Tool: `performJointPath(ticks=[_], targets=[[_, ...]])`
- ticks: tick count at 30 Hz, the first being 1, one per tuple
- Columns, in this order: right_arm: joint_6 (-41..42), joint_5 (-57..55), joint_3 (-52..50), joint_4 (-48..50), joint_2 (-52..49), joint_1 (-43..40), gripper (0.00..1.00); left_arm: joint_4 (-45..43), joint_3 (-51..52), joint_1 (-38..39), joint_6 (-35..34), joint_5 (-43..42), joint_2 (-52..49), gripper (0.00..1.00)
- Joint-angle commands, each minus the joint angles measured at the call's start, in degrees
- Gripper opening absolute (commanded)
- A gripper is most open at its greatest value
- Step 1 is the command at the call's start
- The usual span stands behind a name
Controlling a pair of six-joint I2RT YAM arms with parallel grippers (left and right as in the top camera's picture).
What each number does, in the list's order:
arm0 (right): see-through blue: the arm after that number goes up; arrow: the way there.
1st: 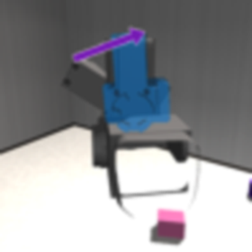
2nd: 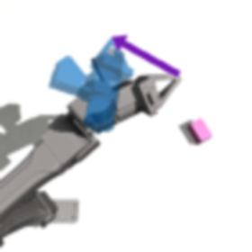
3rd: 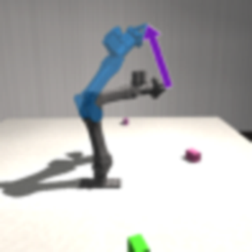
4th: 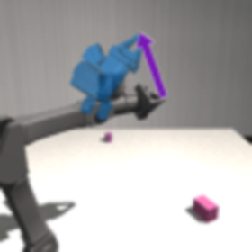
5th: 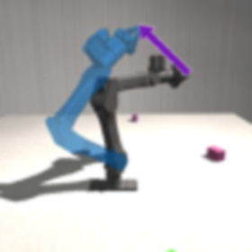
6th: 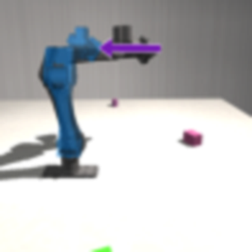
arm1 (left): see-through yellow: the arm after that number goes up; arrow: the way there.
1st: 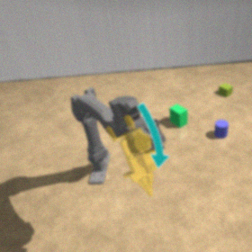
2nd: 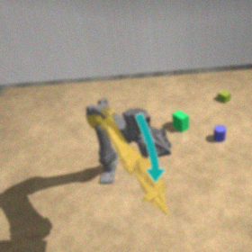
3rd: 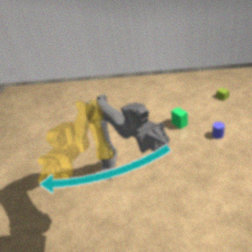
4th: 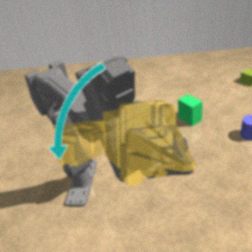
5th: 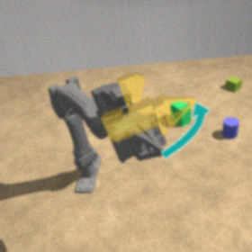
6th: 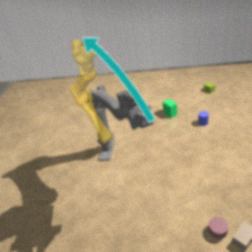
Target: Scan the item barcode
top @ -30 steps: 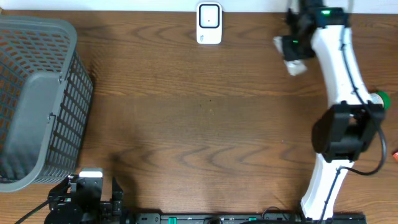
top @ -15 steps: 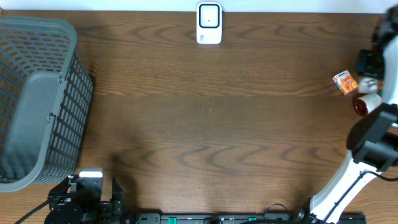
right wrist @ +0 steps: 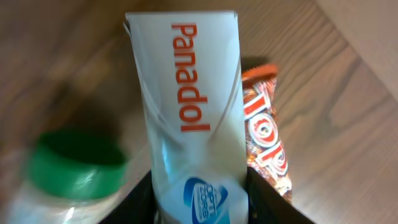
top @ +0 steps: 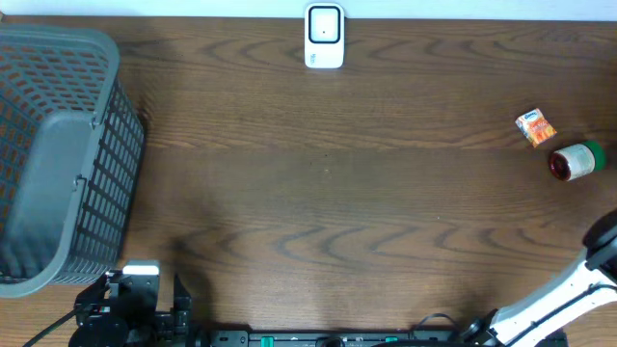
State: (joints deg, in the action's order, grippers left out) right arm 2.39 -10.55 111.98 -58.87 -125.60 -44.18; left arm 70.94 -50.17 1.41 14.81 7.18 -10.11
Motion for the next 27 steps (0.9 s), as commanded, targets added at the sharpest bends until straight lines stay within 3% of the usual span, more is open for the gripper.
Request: performJointPath(ticks=[1, 2, 4, 5, 14, 22, 27], targets=[[0.81, 4.37, -7.87, 3.93, -0.42, -5.11, 0.32, 0.0, -0.28, 0.28, -0.11, -0.33, 0.2, 0.99], [0.81, 6.19, -9.57, 5.25, -0.42, -6.21, 0.38, 0.0, -0.28, 0.28, -0.11, -0.33, 0.2, 0.99], [0.81, 8.9, -10.73, 6.34, -0.42, -7.56, 0.64, 0.02, -0.28, 0.28, -0.11, -0.35, 0.2, 0.99], [0.81, 10.82, -10.29, 6.54, -0.13, -8.04, 0.98, 0.02, -0.28, 0.28, -0.11, -0.33, 0.2, 0.99], [9.05, 31.26, -1.97, 8.41, 13.38, -7.72, 0.99, 0.0, -0.28, 0.28, -0.11, -0.35, 0.2, 0.99], [32.5, 48.04, -1.84, 16.92, 40.09, -5.42, 0.99, 0.02, -0.28, 0.28, -0.11, -0.33, 0.2, 0.99], [33.16, 58.55, -1.25, 24.02, 51.41, 2.56, 0.99, 0.0, -0.28, 0.28, -0.11, -0.33, 0.2, 0.99]])
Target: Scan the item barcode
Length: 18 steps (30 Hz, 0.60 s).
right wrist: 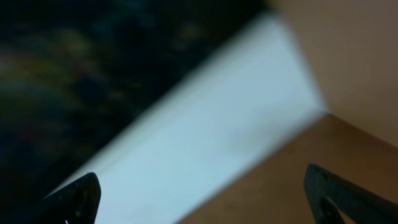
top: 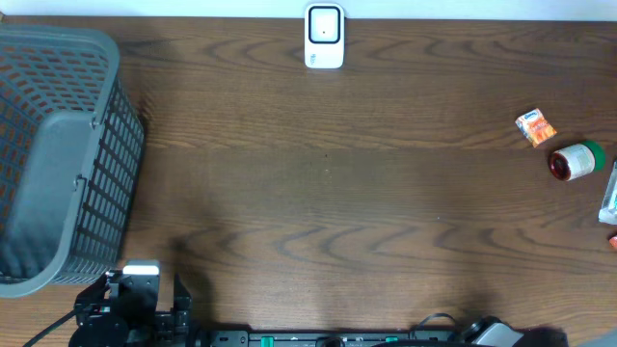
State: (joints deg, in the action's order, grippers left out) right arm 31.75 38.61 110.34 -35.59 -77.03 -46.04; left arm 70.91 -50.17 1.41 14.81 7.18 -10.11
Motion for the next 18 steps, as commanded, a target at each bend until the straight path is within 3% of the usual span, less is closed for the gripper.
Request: performJointPath(ticks=[1, 9, 11, 14, 18], targets=[[4.09, 10.38, 1.01, 0.83, 3.52, 6.54, 0.99, 0.04, -0.28, 0.28, -0.11, -0.33, 0.2, 0.99], [8.37, 12.41, 1.09, 1.6, 8.35, 19.43, 0.99, 0.02, -0.28, 0.28, -0.11, -0.33, 0.2, 0.99], [6.21, 12.11, 1.09, 1.6, 9.99, 22.75, 0.99, 0.02, -0.28, 0.28, -0.11, -0.33, 0.2, 0.99], [-3.89, 9.94, 0.87, 1.14, 14.53, 30.67, 0.99, 0.02, -0.28, 0.28, -0.11, -0.33, 0.2, 0.99], [-12.39, -0.02, -0.79, -5.03, 21.7, 38.84, 0.99, 0.0, -0.28, 0.28, -0.09, -0.2, 0.2, 0.99]])
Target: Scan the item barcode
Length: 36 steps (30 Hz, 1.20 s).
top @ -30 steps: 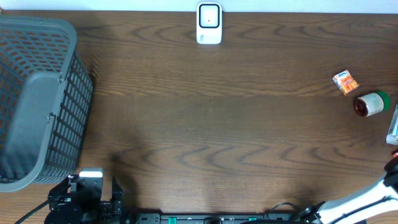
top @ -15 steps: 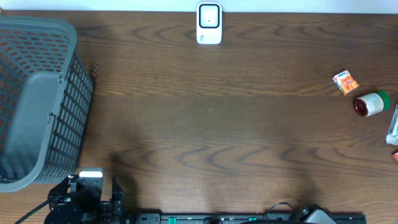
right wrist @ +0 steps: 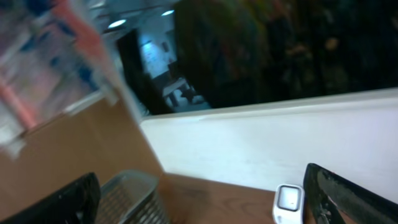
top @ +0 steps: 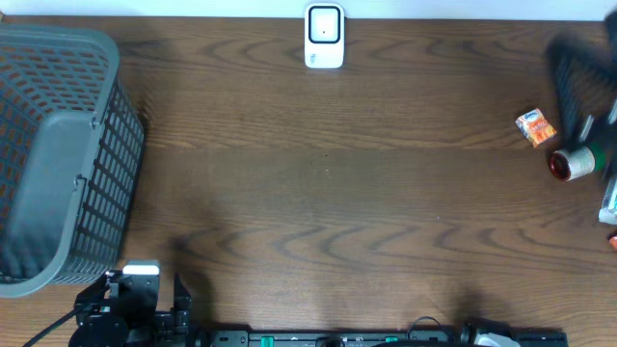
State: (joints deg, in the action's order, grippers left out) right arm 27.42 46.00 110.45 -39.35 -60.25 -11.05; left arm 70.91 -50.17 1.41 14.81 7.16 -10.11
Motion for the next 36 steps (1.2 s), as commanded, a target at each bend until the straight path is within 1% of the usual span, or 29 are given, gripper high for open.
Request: performJointPath(ticks=[1, 4, 5, 6, 8, 9, 11, 14, 17, 21, 24, 26, 29, 32, 33, 35, 36], targets=[[-9.77, -10.23, -2.62, -1.84, 7.87, 6.23, 0.99, -0.87, -0.24, 0.28, -0.09, -0.33, 0.2, 0.99], [-11.23, -12.28, -7.15, -0.37, 13.33, 9.09, 0.99, -6.88, -0.22, 0.28, -0.13, -3.74, 0.2, 0.99], [-11.21, -12.24, -9.79, 1.33, 15.91, 9.7, 0.99, -12.24, -0.24, 0.28, -0.2, -7.54, 0.2, 0.99], [-11.19, -12.0, -11.41, 2.49, 17.4, 9.81, 0.99, -15.61, -0.24, 0.28, -0.85, -10.16, 0.2, 0.99], [-11.21, -11.21, -16.92, 7.02, 21.9, 9.81, 0.99, -25.22, -0.24, 0.28, -5.97, -18.49, 0.2, 0.99], [-11.23, -11.23, -17.84, 7.72, 22.67, 9.81, 0.99, -26.97, -0.24, 0.28, -6.56, -20.2, 0.2, 0.99], [-11.23, -11.45, -21.07, 10.29, 25.29, 9.81, 0.99, -33.09, 0.11, 0.28, -5.11, -18.16, -0.26, 0.99], [-11.21, -11.21, -24.61, 13.2, 28.46, 9.81, 0.99, -41.48, 0.35, 0.28, -0.09, -18.36, -1.81, 0.99], [-13.2, -11.23, -27.32, 15.74, 31.32, 9.77, 0.99, -47.89, 0.35, 0.28, -0.04, -18.29, -3.96, 0.99], [-13.31, -11.45, -30.45, 18.62, 35.3, 9.42, 0.99, -56.19, 0.35, 0.28, -0.07, -17.22, -8.79, 0.99], [-12.59, -12.09, -32.09, 20.22, 38.1, 9.44, 0.99, -61.26, 0.35, 0.28, 0.0, -12.74, -12.26, 0.99], [-11.61, -12.33, -32.37, 20.59, 39.6, 9.42, 0.99, -66.97, 0.35, 1.33, -0.11, -4.63, -14.4, 0.99], [-11.58, -12.66, -32.37, 20.72, 40.54, 9.4, 0.99, -70.16, 0.35, 1.46, 0.59, -1.33, -14.91, 0.99], [-11.52, -14.12, -32.46, 20.57, 40.65, 8.96, 0.99, -70.51, 0.15, 1.46, 4.63, -1.27, -14.69, 0.99], [-11.13, -15.43, -32.63, 20.48, 40.65, 8.79, 0.99, -69.64, 0.13, 1.46, 5.88, -1.11, -14.69, 0.99], [-11.17, -18.25, -32.76, 19.91, 40.65, 8.79, 0.99, -66.97, 0.13, 1.46, 6.14, -0.02, -14.69, 0.99], [-11.17, -19.74, -32.87, 19.63, 40.65, 8.79, 0.99, -63.89, 0.15, 1.42, 6.12, 0.2, -14.64, 0.99]])
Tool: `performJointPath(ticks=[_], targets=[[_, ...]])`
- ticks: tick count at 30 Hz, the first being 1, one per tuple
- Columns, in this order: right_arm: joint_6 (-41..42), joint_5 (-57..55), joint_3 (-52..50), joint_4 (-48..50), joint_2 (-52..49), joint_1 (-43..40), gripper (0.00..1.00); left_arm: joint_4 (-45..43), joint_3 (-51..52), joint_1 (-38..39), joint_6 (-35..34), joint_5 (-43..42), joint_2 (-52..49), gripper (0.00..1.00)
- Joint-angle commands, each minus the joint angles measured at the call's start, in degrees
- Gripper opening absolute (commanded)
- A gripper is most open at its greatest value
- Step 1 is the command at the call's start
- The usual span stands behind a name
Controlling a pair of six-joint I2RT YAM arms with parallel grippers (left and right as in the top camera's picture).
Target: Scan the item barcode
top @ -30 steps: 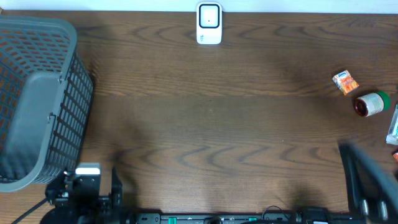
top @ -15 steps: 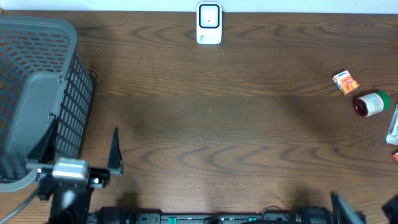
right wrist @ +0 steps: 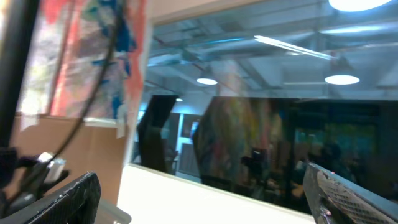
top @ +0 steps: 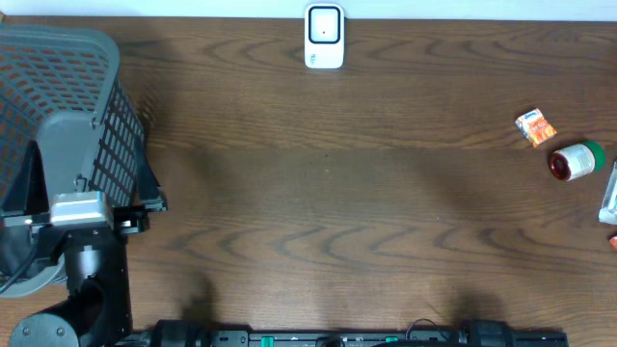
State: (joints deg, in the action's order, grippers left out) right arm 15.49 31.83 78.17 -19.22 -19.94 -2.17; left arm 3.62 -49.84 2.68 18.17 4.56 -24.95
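Observation:
The white scanner (top: 324,37) stands at the far edge of the table, in the middle. At the right edge lie an orange packet (top: 535,126), a green-capped bottle (top: 576,160) and the white Panadol box (top: 609,200), only partly in frame. My right gripper (right wrist: 200,190) is open, with nothing between its fingers (right wrist: 74,199); it faces a white wall and a dark window and is out of the overhead view. My left arm (top: 82,207) is raised beside the basket, and its fingers cannot be made out.
A grey mesh basket (top: 106,58) fills the left side of the table. A bit of red wrapper (top: 612,241) shows at the right edge below the box. The brown wooden table (top: 328,193) lies between basket and items.
My left arm was folded at the near left edge and now stands raised beside the basket. The right wrist view, which showed basket and scanner, now shows window and ceiling lights. The items have not moved.
First the Panadol box sat between my right fingers, next to the bottle and the red wrapper. Then the box lay at the table's right edge and the gripper was open, facing a wall. Later the right arm blurred above the items; now it is outside the overhead view.

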Motion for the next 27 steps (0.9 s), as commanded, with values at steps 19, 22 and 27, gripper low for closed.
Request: performJointPath(ticks=[19, 22, 27], targets=[[3.13, -7.15, -1.09, -0.9, 7.72, -0.09, 0.99, 5.99, 0.15, 0.11, 2.6, -5.42, 12.52, 0.99], [3.13, -7.43, -1.09, -0.9, 9.14, -0.09, 0.99, 5.97, 0.24, -0.74, 2.58, -5.44, 12.59, 0.99], [3.17, -7.58, -1.09, -0.94, 11.08, -0.09, 0.99, 5.97, 1.95, -2.64, 2.58, -5.44, 15.23, 0.99]])
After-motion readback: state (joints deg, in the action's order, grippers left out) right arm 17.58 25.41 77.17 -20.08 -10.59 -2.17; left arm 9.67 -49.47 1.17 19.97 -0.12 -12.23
